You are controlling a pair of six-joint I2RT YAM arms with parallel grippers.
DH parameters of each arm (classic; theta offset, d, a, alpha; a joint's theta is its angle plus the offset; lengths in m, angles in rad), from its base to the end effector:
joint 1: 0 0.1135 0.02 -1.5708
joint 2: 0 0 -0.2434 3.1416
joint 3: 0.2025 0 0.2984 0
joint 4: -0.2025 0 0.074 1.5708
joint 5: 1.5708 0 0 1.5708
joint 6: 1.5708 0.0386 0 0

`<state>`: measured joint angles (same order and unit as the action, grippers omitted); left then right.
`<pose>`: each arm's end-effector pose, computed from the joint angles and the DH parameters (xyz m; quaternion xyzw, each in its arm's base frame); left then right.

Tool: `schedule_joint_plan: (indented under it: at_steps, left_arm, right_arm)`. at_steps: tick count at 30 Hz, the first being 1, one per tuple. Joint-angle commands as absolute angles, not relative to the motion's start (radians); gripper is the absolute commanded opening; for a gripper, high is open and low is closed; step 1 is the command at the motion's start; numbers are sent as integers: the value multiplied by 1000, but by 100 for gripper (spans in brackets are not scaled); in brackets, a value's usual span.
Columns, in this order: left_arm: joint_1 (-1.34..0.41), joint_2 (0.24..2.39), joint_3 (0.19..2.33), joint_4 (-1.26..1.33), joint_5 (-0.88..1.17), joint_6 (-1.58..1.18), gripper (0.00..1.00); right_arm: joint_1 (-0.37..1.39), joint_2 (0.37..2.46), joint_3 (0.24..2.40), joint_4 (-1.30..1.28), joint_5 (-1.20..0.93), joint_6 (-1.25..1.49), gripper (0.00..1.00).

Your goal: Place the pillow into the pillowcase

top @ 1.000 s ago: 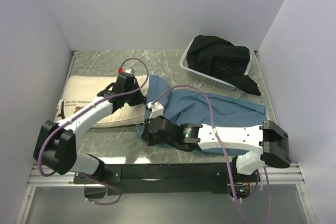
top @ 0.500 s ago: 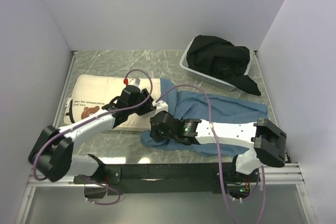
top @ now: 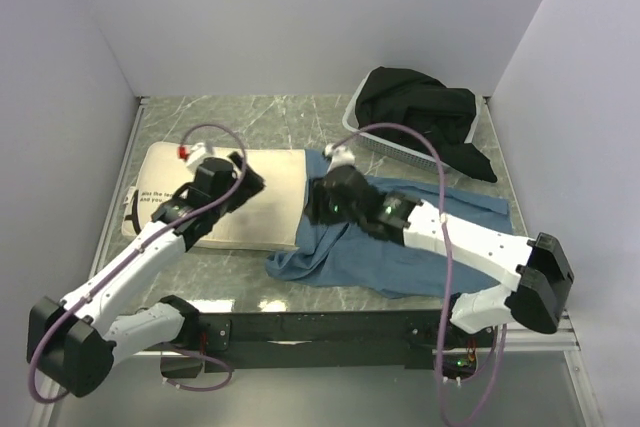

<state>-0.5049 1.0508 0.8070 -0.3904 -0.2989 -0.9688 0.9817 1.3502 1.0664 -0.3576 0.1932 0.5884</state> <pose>0.2563 -0.1287 0.2467 -0.2682 0.8433 -0.2015 0.4198 0.2027 0.2900 0.2598 -0.1315 0.8811 0.2543 0.3765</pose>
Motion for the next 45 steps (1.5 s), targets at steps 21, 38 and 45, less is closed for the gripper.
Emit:
schedule_joint_plan:
  at_steps: [21,38,45]
  left_arm:
    - [-515,1319,712,-331,-426,-954,53]
    - [-719,1158,546,-321,-365,-936,1]
    - [-862,1083,537,-291,-311,-930,1]
  right_arm:
    - [700,2048,1746,-569,199,417,36]
    - [695,2022,1850,-617,161,388,0]
    - [804,2088,1982,-676,219,373,0]
